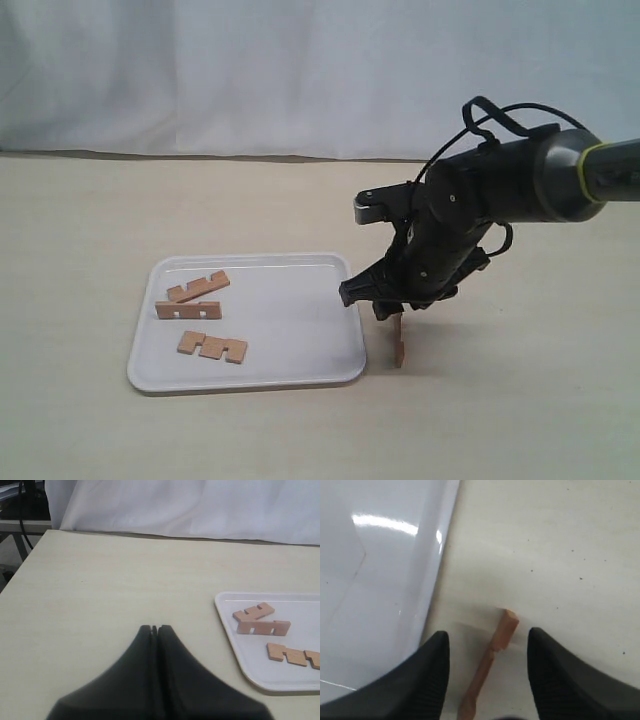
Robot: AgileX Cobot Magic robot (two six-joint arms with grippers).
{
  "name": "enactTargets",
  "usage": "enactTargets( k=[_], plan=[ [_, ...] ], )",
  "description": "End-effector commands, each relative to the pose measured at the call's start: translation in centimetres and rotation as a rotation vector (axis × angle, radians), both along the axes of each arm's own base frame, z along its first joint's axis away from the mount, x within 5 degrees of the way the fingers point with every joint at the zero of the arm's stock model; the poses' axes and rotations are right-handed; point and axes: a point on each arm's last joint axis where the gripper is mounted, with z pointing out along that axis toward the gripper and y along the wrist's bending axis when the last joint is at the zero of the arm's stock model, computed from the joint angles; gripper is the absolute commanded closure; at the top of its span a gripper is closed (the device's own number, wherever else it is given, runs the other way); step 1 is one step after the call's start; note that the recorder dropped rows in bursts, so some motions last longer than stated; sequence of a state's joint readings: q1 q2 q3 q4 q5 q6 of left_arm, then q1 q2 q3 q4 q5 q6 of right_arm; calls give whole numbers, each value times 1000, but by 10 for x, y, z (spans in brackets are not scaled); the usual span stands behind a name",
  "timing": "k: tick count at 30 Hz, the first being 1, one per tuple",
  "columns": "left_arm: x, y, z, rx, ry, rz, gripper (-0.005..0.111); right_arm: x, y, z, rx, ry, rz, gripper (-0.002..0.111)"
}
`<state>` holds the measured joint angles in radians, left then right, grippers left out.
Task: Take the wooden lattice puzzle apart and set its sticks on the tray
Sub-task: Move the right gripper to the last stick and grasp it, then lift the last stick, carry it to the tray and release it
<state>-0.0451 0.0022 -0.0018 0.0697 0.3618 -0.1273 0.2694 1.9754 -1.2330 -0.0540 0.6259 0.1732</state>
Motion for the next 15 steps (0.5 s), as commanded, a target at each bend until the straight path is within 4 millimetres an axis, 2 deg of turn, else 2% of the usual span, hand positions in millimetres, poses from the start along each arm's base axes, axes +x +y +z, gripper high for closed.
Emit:
enactTargets(
  k=[1,7,10,13,15],
  plan=[
    [0,0,0,-6,-5,-1,107,2,-1,-13,0,14,-10,61],
    [0,0,0,-6,-5,-1,107,4,-1,-20,-2,14,-8,63],
    [0,0,0,-6,-5,-1,107,4,-1,-20,-8,9,-2,79],
    [0,0,0,-6,-5,-1,107,4,-1,-20,-8,9,-2,102],
    [0,0,0,-6,-5,-1,107,4,-1,-20,-5,9,-4,104]
  ],
)
